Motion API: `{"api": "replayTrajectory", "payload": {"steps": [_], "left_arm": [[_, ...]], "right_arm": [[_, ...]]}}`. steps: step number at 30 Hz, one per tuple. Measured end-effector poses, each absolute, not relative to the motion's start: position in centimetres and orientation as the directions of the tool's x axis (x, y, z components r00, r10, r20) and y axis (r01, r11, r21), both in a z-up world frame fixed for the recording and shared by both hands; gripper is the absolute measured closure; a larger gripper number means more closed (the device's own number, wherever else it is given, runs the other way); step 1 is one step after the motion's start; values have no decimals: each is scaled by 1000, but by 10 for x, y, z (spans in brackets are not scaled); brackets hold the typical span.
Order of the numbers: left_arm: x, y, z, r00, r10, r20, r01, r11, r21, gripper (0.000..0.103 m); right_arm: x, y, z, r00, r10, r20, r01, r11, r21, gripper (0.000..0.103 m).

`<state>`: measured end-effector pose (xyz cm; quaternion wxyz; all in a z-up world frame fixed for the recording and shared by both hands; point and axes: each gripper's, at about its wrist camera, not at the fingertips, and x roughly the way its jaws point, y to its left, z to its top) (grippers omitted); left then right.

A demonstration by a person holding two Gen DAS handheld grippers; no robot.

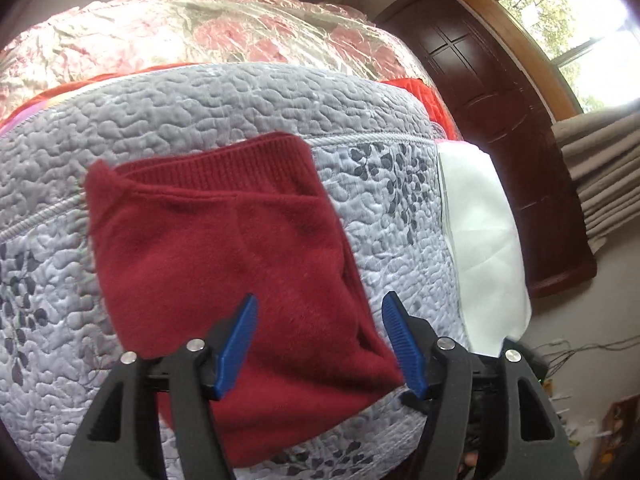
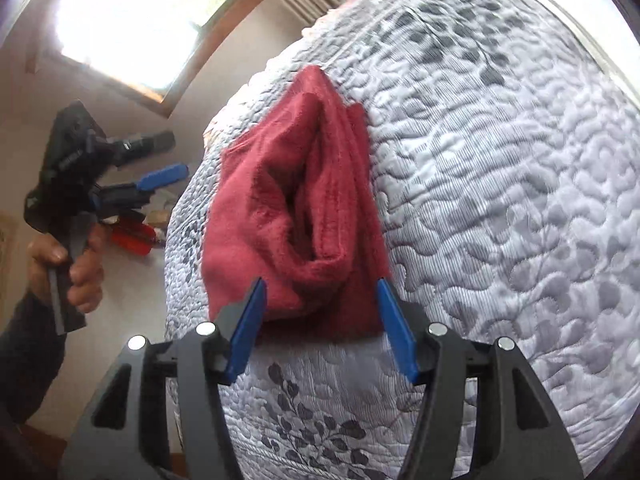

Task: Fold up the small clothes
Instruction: 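Open both tools and withdraw them from the folded sweater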

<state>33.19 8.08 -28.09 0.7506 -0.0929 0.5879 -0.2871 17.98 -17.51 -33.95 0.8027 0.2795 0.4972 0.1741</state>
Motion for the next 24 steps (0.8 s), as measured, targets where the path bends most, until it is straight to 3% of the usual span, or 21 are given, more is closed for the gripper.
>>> {"api": "replayTrajectory", "payload": {"steps": [4,9,10,12,14,16,18,20,22,24], "left_arm": [[286,108,-289,149,-500,-853,364,830,-423,38],[254,102,-304,108,-463,-880,440,816,-375,38],[251,98,-306,103,-454,-885,467,808,-360,38],[244,85,-307,94,-433,-897,536,781,-321,38],[231,67,-307,83,-401,-912,633,729,-263,38],[208,42,-308,114,-318,-941,765,632,-121,38],[184,23,-315,224,-215,-951,842,533,78,38],[167,10,-330,339,-121,-933,858,447,254,37],[153,0,-354,515,-19,-857,815,323,482,36],[145,-4,-374,579,23,-815,789,236,567,35]], "right_arm": [[204,-165,-310,372,565,-736,-216,824,524,43],[241,-125,-320,159,576,-802,-452,764,460,48],[247,-121,-327,109,567,-817,-472,752,460,49],[257,-117,-344,20,546,-838,-472,744,473,60],[264,-126,-360,-89,610,-787,-382,709,593,73],[266,-136,-365,-105,643,-759,-330,697,637,73],[267,-149,-361,-74,683,-726,-275,686,674,69],[265,-166,-353,-9,732,-681,-206,665,718,50],[260,-184,-351,64,744,-665,-117,667,736,32],[255,-197,-352,126,733,-668,-34,676,736,25]]}}
